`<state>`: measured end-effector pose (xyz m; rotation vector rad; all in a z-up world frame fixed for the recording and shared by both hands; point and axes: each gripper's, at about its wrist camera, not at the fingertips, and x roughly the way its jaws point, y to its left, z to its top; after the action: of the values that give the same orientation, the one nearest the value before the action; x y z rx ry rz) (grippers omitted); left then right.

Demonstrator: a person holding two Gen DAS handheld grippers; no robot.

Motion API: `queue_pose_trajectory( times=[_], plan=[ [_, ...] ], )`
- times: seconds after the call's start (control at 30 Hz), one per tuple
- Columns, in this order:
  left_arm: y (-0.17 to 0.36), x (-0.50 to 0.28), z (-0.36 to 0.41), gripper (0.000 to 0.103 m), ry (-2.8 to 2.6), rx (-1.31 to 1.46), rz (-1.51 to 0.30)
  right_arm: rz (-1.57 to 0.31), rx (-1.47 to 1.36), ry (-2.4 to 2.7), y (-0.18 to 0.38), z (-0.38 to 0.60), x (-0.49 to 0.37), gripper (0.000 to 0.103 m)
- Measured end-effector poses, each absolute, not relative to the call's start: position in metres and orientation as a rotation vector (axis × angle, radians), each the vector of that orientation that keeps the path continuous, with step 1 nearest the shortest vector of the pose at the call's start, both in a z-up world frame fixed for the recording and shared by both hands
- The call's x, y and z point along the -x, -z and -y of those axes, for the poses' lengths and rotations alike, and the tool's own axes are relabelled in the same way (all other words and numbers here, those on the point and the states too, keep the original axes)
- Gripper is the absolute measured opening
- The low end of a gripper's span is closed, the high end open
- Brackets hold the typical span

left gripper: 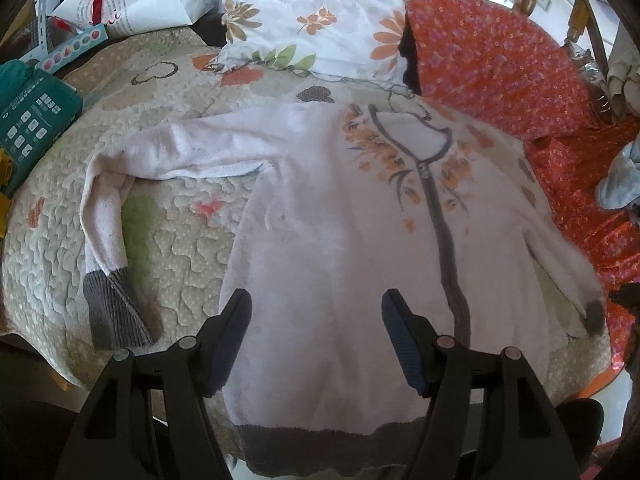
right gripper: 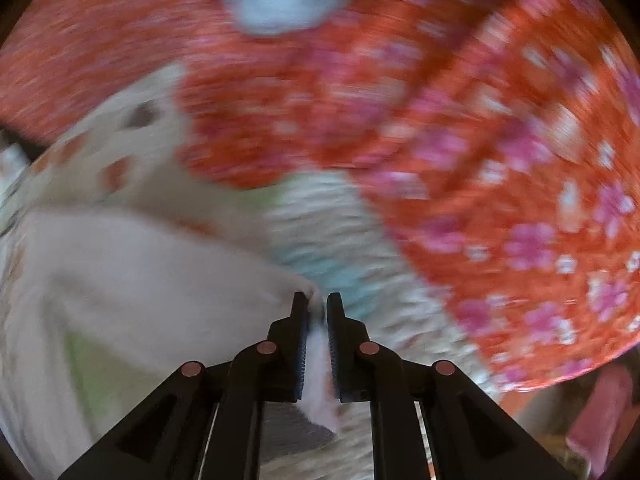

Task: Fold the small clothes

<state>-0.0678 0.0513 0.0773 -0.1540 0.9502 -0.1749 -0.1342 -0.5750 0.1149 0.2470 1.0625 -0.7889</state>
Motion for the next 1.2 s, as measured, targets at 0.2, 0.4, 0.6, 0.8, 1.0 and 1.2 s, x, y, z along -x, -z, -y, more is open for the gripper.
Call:
queue_pose_trajectory(
  times=[0.2,0.4,0.6,0.8,1.0,1.2],
  plan=[
    [-0.071,0.065,-0.048,0.067,0.175,0.152,-0.970,-0.942,-0.418,0.646,-0.139,0.581,0.190,0.054],
    [-0.066,0.065,-0.038,0.067,0.201,0.141,-0.983,-1.033,-0.473,0.488,-0.099,0.584,0.207,0.062],
    [-0.067,0.067,-0.033,0.067,0.210,0.131,-0.985,-1.040,-0.459,0.423,-0.058,0.581,0.189,0.063],
    [-0.066,0.068,-0.044,0.067,0.189,0.143,-0.989,-1.082,-0.142,0.283,-0.061,0.527,0.170,0.063],
    [-0.060,0.067,-0.051,0.067,0.174,0.166,-1.008,-1.178,0.262,0.257,-0.048,0.498,0.170,0.063],
    [-0.059,0.069,-0.043,0.067,0.176,0.155,-1.020,-1.176,0.454,0.315,-0.017,0.498,0.161,0.038]
  ],
)
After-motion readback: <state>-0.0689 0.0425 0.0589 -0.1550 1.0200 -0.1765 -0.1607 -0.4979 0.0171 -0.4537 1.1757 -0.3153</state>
